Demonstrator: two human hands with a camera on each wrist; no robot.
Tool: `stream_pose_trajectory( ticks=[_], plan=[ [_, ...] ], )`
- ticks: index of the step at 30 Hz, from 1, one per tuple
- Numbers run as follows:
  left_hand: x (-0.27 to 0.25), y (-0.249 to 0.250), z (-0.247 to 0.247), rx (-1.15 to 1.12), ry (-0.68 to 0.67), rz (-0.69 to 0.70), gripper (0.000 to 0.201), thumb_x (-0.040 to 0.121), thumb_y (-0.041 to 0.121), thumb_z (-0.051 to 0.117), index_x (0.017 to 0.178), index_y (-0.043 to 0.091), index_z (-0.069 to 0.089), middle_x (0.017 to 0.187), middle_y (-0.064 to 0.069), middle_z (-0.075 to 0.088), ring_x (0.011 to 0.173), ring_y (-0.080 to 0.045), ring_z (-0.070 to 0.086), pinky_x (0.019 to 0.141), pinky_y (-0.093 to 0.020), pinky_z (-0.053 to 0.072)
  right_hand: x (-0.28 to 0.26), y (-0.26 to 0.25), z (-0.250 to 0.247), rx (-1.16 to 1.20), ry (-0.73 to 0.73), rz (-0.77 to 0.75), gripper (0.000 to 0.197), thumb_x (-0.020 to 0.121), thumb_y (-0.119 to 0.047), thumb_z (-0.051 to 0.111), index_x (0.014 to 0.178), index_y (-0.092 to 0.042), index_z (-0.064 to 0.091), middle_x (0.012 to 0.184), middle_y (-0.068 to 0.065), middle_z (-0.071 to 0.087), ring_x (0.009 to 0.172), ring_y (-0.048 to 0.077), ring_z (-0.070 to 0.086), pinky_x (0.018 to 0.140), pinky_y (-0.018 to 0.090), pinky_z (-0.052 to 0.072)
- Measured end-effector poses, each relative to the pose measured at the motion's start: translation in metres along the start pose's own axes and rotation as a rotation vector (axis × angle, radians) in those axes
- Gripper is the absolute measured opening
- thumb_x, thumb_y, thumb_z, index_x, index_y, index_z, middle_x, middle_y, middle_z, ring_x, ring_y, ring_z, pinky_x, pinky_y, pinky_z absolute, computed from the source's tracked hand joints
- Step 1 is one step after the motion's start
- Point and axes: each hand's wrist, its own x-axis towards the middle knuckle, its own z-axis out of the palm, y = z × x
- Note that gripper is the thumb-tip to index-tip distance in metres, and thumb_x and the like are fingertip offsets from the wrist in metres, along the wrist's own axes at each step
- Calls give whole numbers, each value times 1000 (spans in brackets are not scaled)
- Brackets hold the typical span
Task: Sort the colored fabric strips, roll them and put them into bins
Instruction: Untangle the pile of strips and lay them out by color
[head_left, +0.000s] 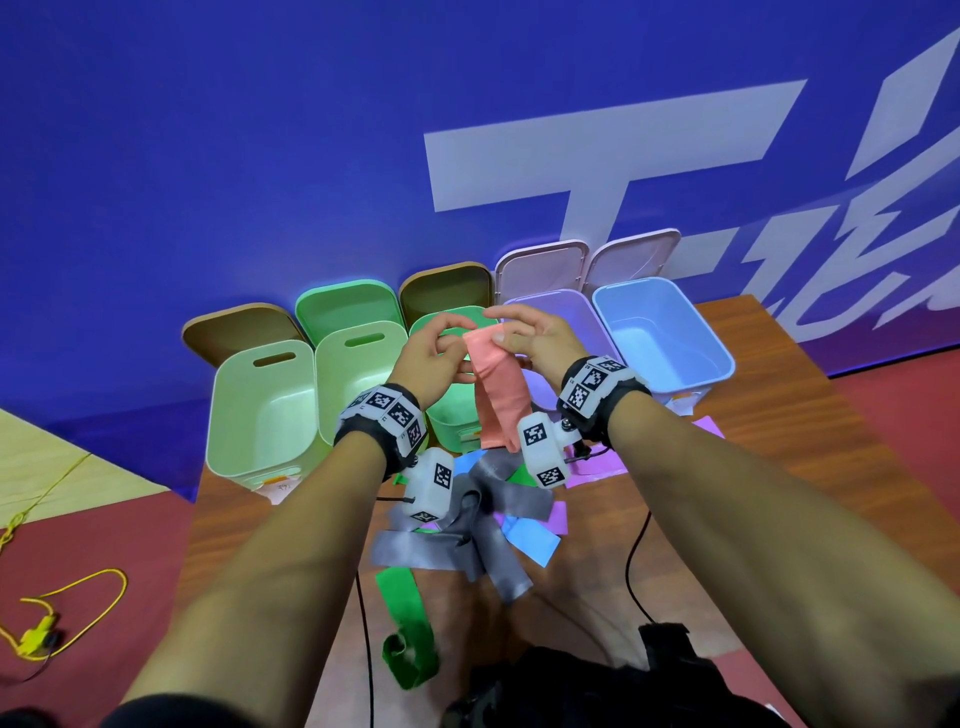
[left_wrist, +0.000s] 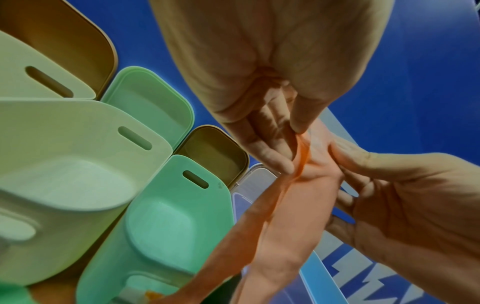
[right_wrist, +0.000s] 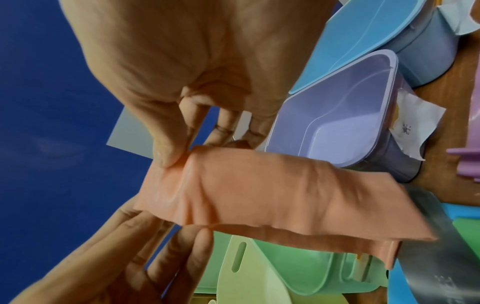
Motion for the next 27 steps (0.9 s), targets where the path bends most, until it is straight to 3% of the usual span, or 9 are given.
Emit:
stream_pose_trajectory(
  ticks=[2,6,12,16,20,27],
  plan=[
    [1,0,0,10,9,3,19,100,0,43,107,10,58,84,-15,64,67,-18,70,68,-27,61,1,1,0,-9,21,8,31,92,0,62,120,-14,68,81,-7,72,80,10,66,74,24,52],
    [3,-2,1,30,25,-5,22,99,0,43,97,16,58,90,-18,63,72,-22,70,71,-30,61,4,3,1,4,73,23,30,91,1,64,119,-11,69,92,5,72,82,17,64,79,31,53],
    [2,1,3,23,21,-1,20,99,-1,41,99,13,57,83,-12,63,64,-14,71,67,-27,61,6,2,2,22,104,17,32,87,2,69,116,-11,70,84,6,66,83,20,61,77,34,50],
    [1,3,3,2,20,-1,15,101,2,45,100,12,56,86,-14,65,66,-16,72,67,-27,61,8,3,2,19,129,2,34,86,4,70,117,-9,69,92,13,62,83,23,60,77,35,52],
    [0,5,4,-11,6,-1,15,101,3,45,99,13,56,83,-11,64,66,-16,72,70,-29,61,9,4,2,-8,143,-21,39,85,7,69,120,-10,67,91,10,62,78,19,63,75,31,55],
    [-3,9,4,-17,-12,-6,13,101,2,45,102,10,56,77,-7,61,63,-12,70,69,-28,60,8,3,2,-42,145,-34,40,83,7,70,119,-10,68,88,7,64,80,18,63,77,34,56]
  ],
)
